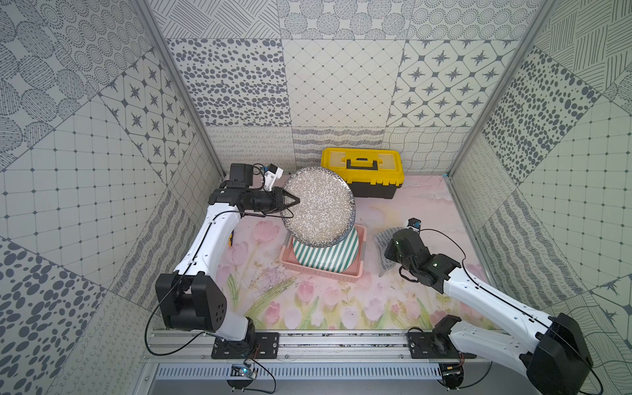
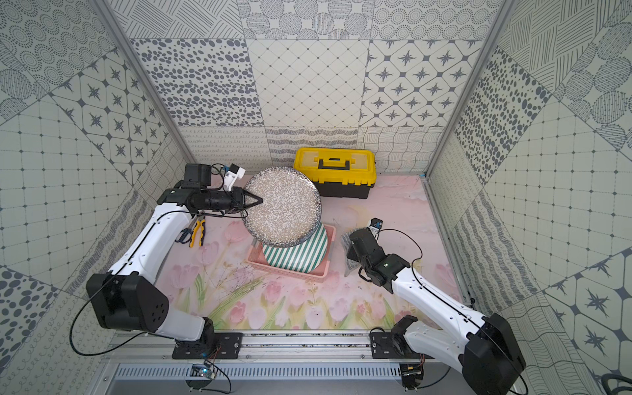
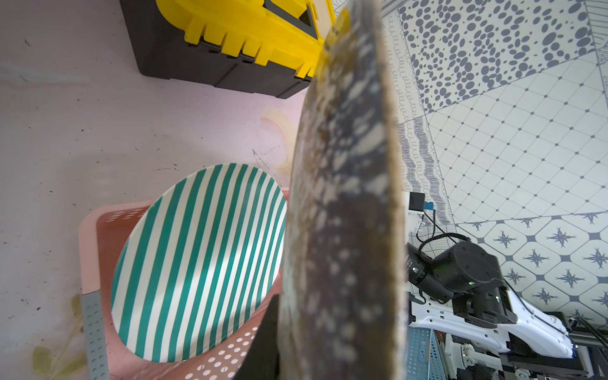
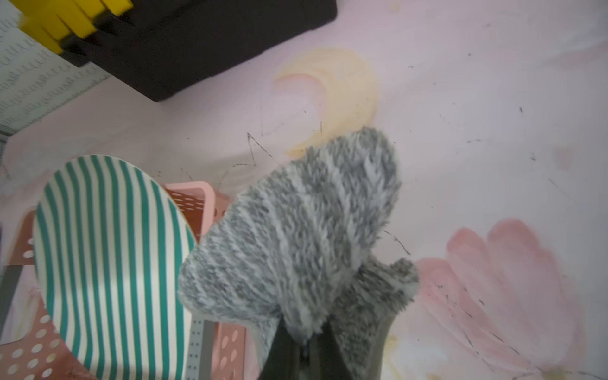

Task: Wipe the wet plate dry
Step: Place the towel at the center of the board, then place the plate at the center of the board.

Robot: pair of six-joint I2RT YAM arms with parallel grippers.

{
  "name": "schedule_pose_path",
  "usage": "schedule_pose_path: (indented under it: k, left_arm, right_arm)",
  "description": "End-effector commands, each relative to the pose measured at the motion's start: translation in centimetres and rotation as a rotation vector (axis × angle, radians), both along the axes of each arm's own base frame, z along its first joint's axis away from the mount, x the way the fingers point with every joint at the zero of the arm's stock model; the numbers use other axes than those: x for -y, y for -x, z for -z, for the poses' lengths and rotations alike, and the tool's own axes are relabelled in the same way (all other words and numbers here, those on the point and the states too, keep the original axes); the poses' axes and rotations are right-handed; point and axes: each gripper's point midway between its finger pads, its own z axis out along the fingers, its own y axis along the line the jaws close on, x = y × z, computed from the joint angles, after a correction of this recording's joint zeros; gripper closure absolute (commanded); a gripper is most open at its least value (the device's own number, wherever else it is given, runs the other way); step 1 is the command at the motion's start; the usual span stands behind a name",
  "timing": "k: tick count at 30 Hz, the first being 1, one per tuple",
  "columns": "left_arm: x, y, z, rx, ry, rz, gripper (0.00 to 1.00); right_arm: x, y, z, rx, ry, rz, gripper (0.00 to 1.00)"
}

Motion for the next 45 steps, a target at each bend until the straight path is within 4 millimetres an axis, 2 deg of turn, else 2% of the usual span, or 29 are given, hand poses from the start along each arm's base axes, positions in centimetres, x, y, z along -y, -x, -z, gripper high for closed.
schedule_pose_path:
  k: [1, 5, 6, 9, 12, 13, 16, 22, 25, 28, 31, 35, 39, 45]
  left_arm:
    - [1.6, 1.5, -4.9, 0.174, 0.150, 0.157, 1.00]
    - [1.5, 1.6, -4.6, 0.170, 0.141, 0.150, 1.00]
    - [1.5, 1.6, -4.5, 0.170, 0.138, 0.147, 1.00]
    - [1.5, 1.5, -4.3, 0.168, 0.134, 0.143, 1.00]
    - [1.4, 1.4, -4.3, 0.169, 0.131, 0.139, 1.00]
    - [1.4, 1.4, -4.2, 0.167, 0.132, 0.140, 1.00]
    - [1.5, 1.5, -4.2, 0.165, 0.134, 0.142, 1.00]
    - [1.5, 1.6, -4.3, 0.168, 0.137, 0.146, 1.00]
    - [1.6, 1.7, -4.3, 0.166, 0.144, 0.154, 1.00]
    - [1.9, 2.3, -4.5, 0.158, 0.175, 0.190, 1.00]
    - [2.4, 3.4, -4.9, 0.148, 0.228, 0.248, 1.00]
    - [2.9, 5.1, -6.1, 0.131, 0.328, 0.329, 1.00]
    - [3.1, 6.1, -6.8, 0.125, 0.370, 0.366, 1.00]
    - [3.4, 7.3, -7.7, 0.107, 0.431, 0.424, 1.00]
  right_arm:
    - [0.8, 1.0, 3.3, -0.098, -0.008, 0.078, 1.00]
    - [0.8, 1.1, 5.4, -0.160, 0.028, 0.090, 1.00]
    - [0.7, 1.1, 5.6, -0.169, 0.036, 0.085, 0.96]
    - [0.3, 0.7, 5.4, -0.172, 0.049, 0.059, 0.72]
    - [0.1, 0.1, 4.0, -0.133, 0.058, 0.031, 0.37]
    - [0.2, -0.1, 3.4, -0.117, 0.059, 0.027, 0.29]
    - [0.3, -0.5, 0.9, -0.077, 0.057, 0.004, 0.17]
    - [0.4, -1.5, -2.7, -0.055, 0.017, -0.068, 0.13]
    - [-0.7, -2.2, -4.7, -0.033, -0.041, -0.152, 0.13]
    - [-4.0, -2.7, -7.7, 0.024, -0.191, -0.345, 0.16]
    - [-7.6, -2.6, -11.6, 0.124, -0.380, -0.542, 0.19]
    - [-10.6, -2.0, -15.4, 0.229, -0.545, -0.723, 0.22]
    - [-11.7, -2.0, -16.4, 0.258, -0.610, -0.781, 0.27]
    - [-12.8, -3.2, -16.3, 0.258, -0.660, -0.804, 0.29]
